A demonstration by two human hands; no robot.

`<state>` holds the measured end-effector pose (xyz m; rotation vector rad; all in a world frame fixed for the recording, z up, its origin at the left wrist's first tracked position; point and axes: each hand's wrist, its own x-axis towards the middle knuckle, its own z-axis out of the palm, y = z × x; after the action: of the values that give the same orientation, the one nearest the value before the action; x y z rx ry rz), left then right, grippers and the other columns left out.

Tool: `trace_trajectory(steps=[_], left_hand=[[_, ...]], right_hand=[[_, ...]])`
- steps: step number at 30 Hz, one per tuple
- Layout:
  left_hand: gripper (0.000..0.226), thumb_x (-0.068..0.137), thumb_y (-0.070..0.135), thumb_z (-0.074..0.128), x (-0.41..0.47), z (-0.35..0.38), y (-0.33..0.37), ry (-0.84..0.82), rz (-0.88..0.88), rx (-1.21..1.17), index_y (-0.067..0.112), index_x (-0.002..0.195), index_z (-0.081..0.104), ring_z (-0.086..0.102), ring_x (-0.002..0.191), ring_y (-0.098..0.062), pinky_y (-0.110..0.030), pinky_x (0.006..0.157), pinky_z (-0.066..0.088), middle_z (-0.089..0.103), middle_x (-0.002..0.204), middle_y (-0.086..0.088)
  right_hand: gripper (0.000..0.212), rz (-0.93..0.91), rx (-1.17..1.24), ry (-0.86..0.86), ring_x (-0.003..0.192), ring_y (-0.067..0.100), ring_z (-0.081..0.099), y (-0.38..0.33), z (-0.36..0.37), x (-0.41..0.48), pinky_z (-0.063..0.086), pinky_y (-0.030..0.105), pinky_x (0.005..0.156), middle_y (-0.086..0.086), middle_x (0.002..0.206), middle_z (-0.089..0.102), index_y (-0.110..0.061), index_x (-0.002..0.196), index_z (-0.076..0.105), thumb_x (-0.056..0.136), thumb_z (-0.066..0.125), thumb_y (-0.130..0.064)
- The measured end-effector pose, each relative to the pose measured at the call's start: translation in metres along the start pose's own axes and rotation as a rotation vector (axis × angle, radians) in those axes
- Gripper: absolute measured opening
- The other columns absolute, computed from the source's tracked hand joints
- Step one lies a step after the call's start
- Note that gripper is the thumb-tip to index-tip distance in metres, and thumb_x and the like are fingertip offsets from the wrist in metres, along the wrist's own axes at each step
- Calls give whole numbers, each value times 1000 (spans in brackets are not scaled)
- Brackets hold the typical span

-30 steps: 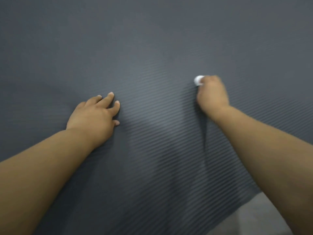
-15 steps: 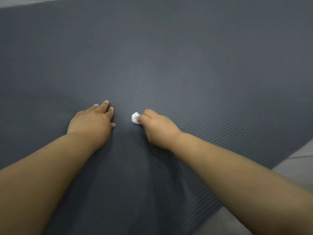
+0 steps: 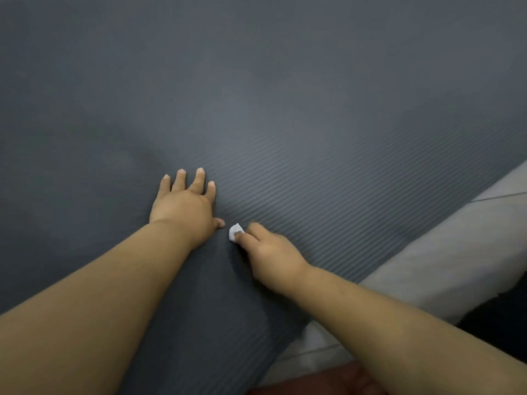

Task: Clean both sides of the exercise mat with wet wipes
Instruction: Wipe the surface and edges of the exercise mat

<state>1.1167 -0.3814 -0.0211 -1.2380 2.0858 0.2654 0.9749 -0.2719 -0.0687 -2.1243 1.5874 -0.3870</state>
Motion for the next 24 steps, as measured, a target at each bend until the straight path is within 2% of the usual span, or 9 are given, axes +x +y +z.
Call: trace_trajectory(steps=[4, 6, 8, 10, 12, 15, 18, 21, 24], left_hand=[[73, 94, 60, 26, -2, 15, 2, 70, 11, -12, 20, 151, 1, -7, 144, -34, -47, 117, -1, -11, 158, -4], [73, 94, 60, 25, -2, 17, 1, 86, 13, -15, 21, 151, 0, -7, 144, -33, -47, 117, -2, -12, 158, -4], [73, 94, 60, 24, -2, 17, 1, 93, 8, -18, 21, 151, 0, -8, 144, -33, -47, 117, -2, -12, 158, -4], [73, 94, 60, 25, -2, 17, 1, 83, 6, -22, 21, 151, 0, -8, 144, -33, -47, 117, -2, -12, 158, -3], [73, 94, 60, 25, -2, 16, 2, 71, 1, -24, 22, 151, 1, -7, 145, -32, -46, 117, -2, -11, 158, -3], [72, 94, 59, 28, -3, 15, 3, 72, -10, -21, 21, 151, 4, -4, 145, -33, -46, 117, 0, -8, 159, -3], [65, 98, 51, 29, -9, 14, 10, 62, -13, -20, 18, 151, 9, 2, 144, -34, -46, 117, 6, -2, 159, -4], [53, 101, 41, 26, -22, 14, 20, 51, 30, 0, 18, 149, 18, 7, 143, -36, -46, 116, 12, 7, 158, -5], [50, 100, 42, 29, -39, 15, 26, 33, 62, -14, 21, 145, 30, 10, 142, -34, -45, 115, 15, 15, 156, -3]], right_hand=[[31, 144, -117, 66, 54, 32, 59, 50, -29, -16, 44, 29, 39, 16, 79, 58, -5, 98, 68, 74, 47, -9], [31, 391, -176, 189, 74, 39, 62, 86, -49, -24, 53, 40, 59, 22, 90, 58, -2, 107, 66, 78, 54, 0], [33, 608, -157, 227, 94, 40, 57, 99, -55, -31, 47, 40, 79, 24, 104, 56, -2, 117, 61, 85, 54, 0], [35, 664, -97, 234, 98, 38, 56, 81, -43, -31, 46, 38, 84, 23, 108, 56, -3, 121, 59, 87, 51, -2], [34, 575, -45, 207, 85, 36, 62, 41, -20, -32, 52, 36, 72, 20, 100, 61, -3, 114, 63, 82, 52, 1], [37, 199, 14, 80, 55, 29, 62, -19, 10, -51, 45, 27, 40, 12, 80, 63, -4, 99, 68, 62, 73, -1], [40, 34, -42, -26, 52, 26, 61, -11, 1, -64, 40, 23, 37, 9, 77, 61, -7, 97, 69, 58, 77, -3], [36, 338, -215, -29, 84, 33, 64, 39, -26, -72, 49, 33, 64, 14, 106, 56, -9, 115, 59, 80, 56, -3], [38, 701, -168, 15, 107, 34, 53, 63, -46, -86, 40, 35, 84, 15, 121, 48, -10, 125, 50, 88, 47, -4]])
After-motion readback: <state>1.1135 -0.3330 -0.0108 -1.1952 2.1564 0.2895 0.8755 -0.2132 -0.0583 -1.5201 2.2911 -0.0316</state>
